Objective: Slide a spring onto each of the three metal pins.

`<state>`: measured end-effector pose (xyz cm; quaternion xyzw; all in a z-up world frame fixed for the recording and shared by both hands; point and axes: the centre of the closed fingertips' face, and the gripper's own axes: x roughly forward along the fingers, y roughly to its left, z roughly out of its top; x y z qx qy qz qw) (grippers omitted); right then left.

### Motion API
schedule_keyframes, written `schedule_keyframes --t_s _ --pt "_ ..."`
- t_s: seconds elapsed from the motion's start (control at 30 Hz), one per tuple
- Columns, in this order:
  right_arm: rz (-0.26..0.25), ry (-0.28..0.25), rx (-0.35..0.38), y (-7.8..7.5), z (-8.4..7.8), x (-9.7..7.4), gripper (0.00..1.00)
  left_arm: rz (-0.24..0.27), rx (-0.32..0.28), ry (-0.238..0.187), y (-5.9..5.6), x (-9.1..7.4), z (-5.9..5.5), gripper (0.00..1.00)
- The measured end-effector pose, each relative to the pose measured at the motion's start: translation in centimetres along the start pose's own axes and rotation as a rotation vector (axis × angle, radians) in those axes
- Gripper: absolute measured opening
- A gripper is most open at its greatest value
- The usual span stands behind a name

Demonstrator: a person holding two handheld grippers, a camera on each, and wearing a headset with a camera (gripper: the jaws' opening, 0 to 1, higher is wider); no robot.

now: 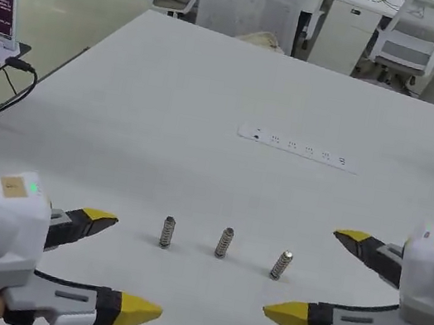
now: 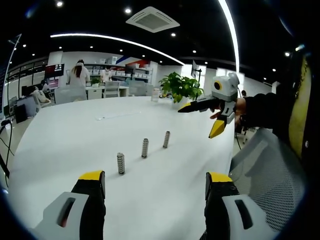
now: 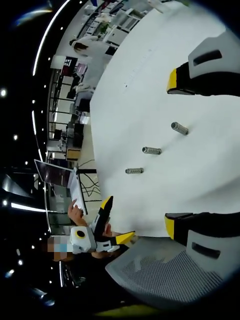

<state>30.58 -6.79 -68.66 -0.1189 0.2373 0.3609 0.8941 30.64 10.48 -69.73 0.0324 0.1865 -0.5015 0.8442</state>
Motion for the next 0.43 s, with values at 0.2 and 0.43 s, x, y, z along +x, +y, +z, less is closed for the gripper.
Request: schedule_keyframes --t_s 0.2,0.43 --pt "-0.015 -0.005 0.051 0.4 -0.9 -0.5 0.99 0.018 -0.023 -0.007 0.1 -0.3 -0.1 0.86" --pt "-0.027 0.005 0.086 0.8 -2.0 -0.6 1.00 0.030 -0.042 -0.019 0.2 -0.7 -0.1 0.90"
